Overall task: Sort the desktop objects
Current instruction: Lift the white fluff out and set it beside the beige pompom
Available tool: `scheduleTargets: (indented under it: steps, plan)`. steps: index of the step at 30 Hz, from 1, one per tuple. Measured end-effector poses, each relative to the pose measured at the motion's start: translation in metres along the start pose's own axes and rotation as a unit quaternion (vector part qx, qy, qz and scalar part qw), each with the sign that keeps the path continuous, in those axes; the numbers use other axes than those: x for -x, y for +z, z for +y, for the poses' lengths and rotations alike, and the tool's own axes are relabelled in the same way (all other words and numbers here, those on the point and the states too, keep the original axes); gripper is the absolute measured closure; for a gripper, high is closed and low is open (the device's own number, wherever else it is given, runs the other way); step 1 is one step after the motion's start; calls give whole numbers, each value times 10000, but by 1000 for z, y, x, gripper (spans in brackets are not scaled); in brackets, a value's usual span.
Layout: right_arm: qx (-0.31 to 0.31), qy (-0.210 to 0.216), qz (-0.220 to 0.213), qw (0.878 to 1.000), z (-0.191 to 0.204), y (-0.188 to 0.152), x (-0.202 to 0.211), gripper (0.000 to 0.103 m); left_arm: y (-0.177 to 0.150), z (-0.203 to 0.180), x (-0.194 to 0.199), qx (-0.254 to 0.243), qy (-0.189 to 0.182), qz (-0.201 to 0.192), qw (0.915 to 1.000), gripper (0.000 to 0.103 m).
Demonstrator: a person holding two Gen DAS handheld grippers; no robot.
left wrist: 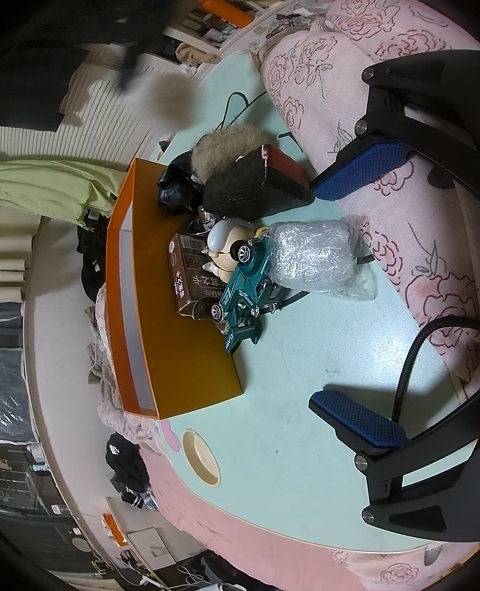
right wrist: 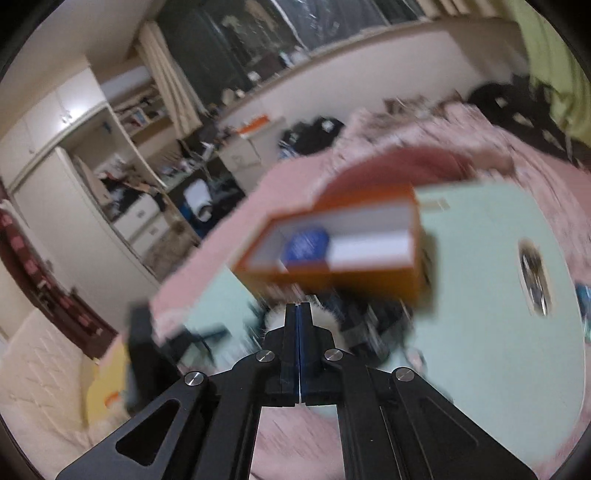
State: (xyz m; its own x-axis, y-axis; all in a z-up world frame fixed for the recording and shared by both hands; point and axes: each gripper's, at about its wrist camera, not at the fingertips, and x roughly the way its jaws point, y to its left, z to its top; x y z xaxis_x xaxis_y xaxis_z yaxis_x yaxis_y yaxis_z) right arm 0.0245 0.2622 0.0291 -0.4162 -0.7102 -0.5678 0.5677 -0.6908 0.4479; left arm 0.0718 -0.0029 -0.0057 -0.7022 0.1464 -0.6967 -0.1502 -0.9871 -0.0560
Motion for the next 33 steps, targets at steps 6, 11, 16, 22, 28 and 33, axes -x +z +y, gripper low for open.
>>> scheduleTargets:
  steps: [6,11,16,22,28,33]
  plan:
    - [264,-869,376,9952,-17,-20,-55,97,0,0,0,2,-2,1,10000,0]
    - [388,-793,224,9958,-19,-22,-58,71,0,0,0,3,-10,-4,10000,0]
    - [530,-1147,-416,9911,-23,-34,-20,29,0,0,0,2,-7,-3,10000,0]
    - [924,-2035,-129,9746,-29,-49,-38,27,0,-1,0,0,-10,-2,10000,0]
    - [1254,-2208,66,9672,-28,-48,-51,11,0,-1,0,-17,-10,-6,10000,0]
    - [1188,-2272,86,9665,-33,-49,-52,1,0,-1,0,-16,-13,-6,10000,0]
